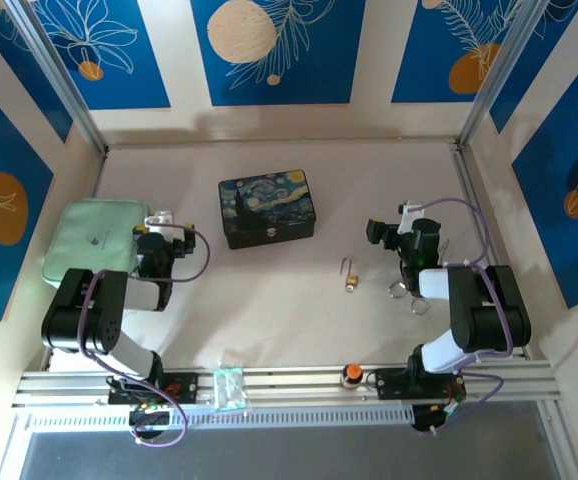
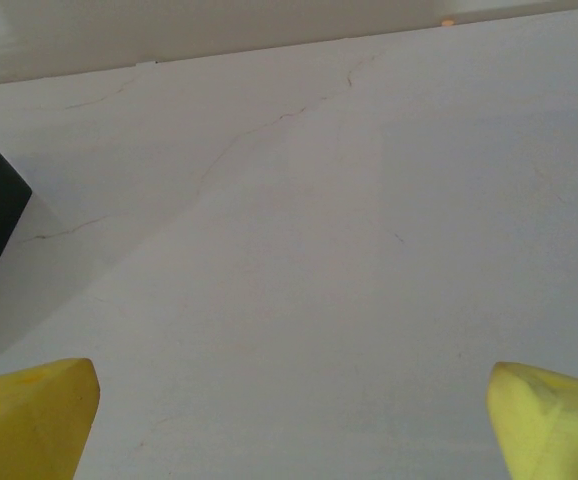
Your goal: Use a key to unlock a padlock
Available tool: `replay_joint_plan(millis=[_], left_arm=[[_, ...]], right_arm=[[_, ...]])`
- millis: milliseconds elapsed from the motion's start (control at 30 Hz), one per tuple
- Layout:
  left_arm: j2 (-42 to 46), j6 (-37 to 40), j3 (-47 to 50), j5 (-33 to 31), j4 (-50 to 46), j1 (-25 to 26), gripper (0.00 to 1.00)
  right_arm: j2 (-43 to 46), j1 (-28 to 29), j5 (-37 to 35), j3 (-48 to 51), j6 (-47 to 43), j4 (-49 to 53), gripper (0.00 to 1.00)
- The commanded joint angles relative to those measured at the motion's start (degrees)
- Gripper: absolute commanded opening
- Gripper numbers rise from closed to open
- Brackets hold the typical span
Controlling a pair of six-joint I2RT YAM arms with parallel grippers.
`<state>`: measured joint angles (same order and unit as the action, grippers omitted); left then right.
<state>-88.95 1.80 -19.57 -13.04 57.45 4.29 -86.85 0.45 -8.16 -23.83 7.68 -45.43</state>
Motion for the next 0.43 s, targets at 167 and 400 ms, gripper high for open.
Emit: replay_joint_plan(millis=[167, 400], left_arm=[[-0.6, -1.1, -0.6, 1.8, -1.1, 0.2, 0.99], [-0.7, -1.1, -0.5, 1.8, -0.7, 0.2, 0.99]], right_arm=[[-0.3, 0.2, -0.1, 0.3, -1.6, -1.8, 0.99], [-0.3, 0.0, 0.5, 0.3, -1.4, -1.6, 0.99]])
